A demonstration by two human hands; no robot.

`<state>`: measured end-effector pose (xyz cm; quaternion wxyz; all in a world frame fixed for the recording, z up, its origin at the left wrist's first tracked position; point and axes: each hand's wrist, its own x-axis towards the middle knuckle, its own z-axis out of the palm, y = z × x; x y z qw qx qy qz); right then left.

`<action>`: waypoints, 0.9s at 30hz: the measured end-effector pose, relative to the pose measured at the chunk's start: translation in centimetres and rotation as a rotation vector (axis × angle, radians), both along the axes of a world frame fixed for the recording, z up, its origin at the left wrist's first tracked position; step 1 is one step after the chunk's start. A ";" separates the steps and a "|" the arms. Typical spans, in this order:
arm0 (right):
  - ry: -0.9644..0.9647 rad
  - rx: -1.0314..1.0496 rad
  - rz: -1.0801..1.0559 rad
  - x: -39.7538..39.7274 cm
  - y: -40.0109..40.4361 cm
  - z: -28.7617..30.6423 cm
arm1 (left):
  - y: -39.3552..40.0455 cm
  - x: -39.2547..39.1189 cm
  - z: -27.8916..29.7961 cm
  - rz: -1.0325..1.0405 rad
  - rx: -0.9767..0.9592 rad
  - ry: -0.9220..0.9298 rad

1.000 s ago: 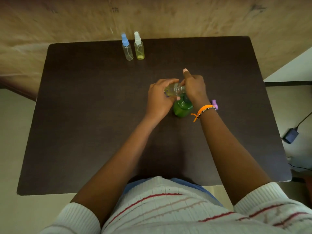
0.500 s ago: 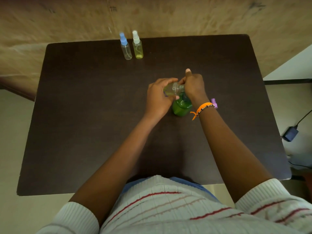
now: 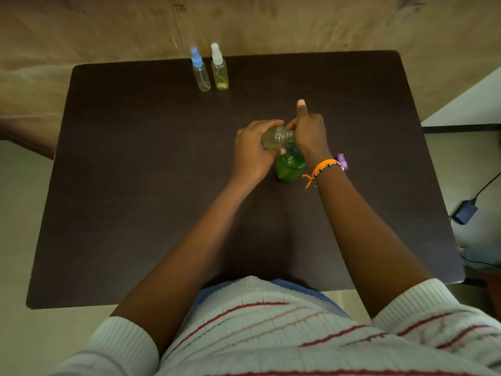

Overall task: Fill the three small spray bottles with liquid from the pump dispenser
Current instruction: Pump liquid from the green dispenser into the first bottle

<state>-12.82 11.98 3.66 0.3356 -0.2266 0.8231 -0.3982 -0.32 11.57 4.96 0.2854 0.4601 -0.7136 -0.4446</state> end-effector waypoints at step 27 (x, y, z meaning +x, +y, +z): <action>-0.128 -0.024 0.050 -0.1 -0.2 0.9 | 0.2 0.2 0.7 0.017 0.045 0.008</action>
